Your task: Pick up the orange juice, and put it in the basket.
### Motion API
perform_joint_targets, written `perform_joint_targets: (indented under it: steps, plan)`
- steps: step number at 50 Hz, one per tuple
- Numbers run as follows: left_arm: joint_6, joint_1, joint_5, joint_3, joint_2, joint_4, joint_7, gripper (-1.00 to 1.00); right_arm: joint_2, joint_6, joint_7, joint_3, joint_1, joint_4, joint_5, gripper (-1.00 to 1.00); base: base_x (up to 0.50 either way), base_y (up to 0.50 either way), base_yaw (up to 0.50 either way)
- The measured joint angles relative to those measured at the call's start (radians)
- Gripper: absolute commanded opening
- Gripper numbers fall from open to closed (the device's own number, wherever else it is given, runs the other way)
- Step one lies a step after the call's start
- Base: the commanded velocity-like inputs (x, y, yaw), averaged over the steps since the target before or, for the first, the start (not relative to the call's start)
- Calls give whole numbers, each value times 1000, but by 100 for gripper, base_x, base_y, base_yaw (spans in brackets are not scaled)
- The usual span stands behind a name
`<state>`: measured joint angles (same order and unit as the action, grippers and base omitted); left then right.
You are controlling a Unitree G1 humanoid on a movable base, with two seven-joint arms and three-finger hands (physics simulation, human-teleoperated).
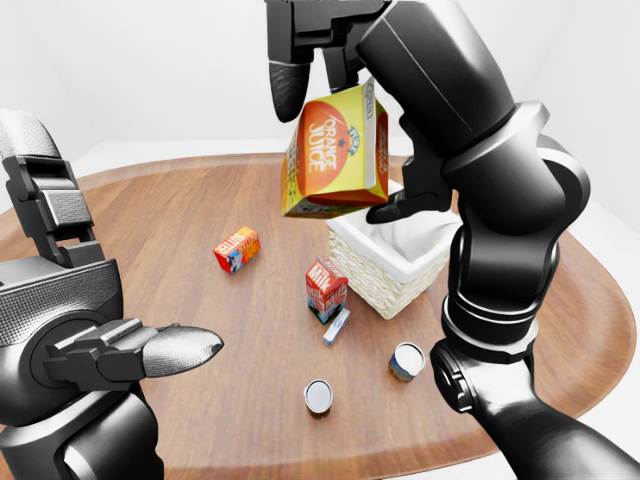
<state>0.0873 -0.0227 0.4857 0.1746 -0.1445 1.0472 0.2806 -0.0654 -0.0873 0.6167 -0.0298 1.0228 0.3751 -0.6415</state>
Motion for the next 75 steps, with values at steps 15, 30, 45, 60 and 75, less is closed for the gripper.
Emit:
perform_joint_targets:
  steps: [15,30,45,60,75]
  plan:
    - [0,0,0,0,0,0,0,100,-77,0,-95,37,22,-73,117,-100,0,0,0]
    - [0,0,0,0,0,0,0,100,-145,0,-170,69,43,-166,197,-100,0,0,0]
    - [0,0,0,0,0,0,0,100,-197,0,-210,89,60,-250,235,-100,0,0,0]
    - [0,0,0,0,0,0,0,100,-244,0,-221,107,51,-318,223,-100,0,0,0]
    - [0,0,0,0,0,0,0,100,-282,0,-216,116,59,-394,198,-100,0,0,0]
